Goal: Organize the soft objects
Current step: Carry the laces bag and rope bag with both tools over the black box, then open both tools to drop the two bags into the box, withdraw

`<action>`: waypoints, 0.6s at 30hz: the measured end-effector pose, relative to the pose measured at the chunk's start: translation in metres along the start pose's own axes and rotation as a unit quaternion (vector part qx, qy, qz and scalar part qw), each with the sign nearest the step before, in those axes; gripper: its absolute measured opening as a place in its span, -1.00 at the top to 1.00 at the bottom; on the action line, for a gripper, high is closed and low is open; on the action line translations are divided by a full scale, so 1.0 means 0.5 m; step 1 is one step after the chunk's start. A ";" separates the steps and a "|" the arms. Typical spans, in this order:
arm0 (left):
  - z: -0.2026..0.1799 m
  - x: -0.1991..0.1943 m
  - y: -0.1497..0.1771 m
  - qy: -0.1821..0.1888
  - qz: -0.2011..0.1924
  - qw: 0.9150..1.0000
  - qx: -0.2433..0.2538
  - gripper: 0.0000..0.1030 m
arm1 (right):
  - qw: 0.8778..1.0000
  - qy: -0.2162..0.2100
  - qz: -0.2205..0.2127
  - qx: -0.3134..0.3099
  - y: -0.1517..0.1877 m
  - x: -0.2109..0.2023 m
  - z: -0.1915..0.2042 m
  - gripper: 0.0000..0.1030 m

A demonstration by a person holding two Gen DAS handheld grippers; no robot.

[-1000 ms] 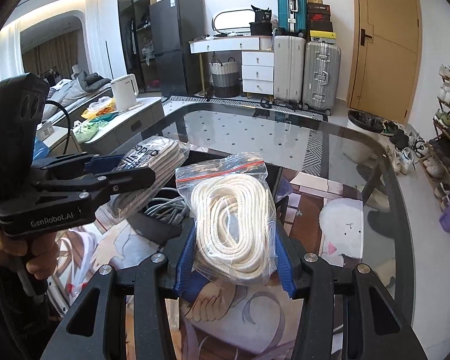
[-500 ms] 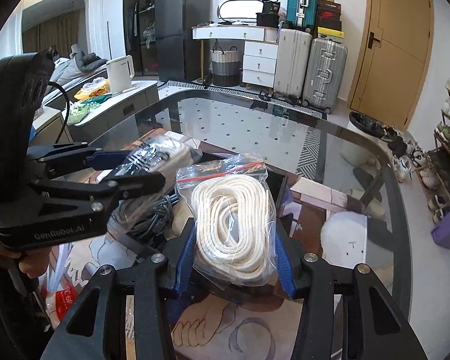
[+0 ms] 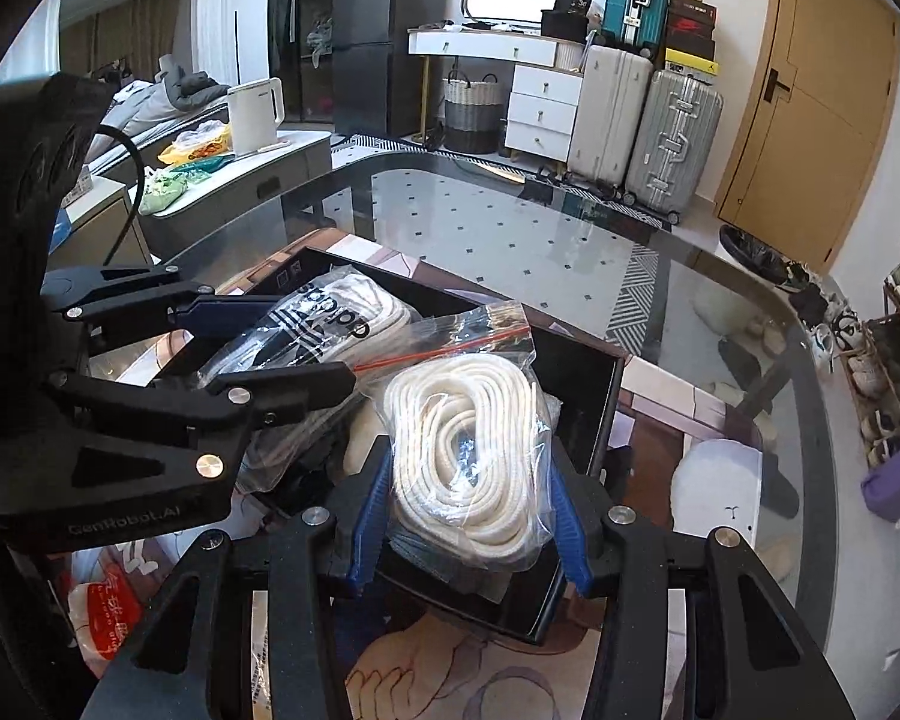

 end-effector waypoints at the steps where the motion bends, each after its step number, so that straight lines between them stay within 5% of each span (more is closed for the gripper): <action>1: -0.002 -0.001 0.002 0.000 0.000 1.000 0.002 0.15 | 1.000 0.001 0.000 0.000 -0.001 0.000 0.000 0.08; 12: -0.001 -0.003 -0.001 0.003 0.006 1.000 0.018 0.12 | 1.000 0.003 -0.003 0.024 0.006 -0.009 0.012 0.07; 16: -0.004 -0.002 -0.001 0.003 0.007 1.000 0.021 0.07 | 0.999 0.009 -0.033 0.002 0.012 -0.021 0.014 -0.09; 18: -0.010 -0.003 0.001 0.013 0.009 0.999 0.028 -0.14 | 0.998 0.012 -0.054 -0.007 0.017 -0.039 0.014 -0.28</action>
Point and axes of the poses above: each gripper's, at about its wrist camera, not at the fingertips, and x roughly the way its jaws point, z to its left, y to its underside, the point moved 1 cm from there along x, roughly the way its jaws point, and after that the axes turned 3 degrees about y, right-handed, at the moved point
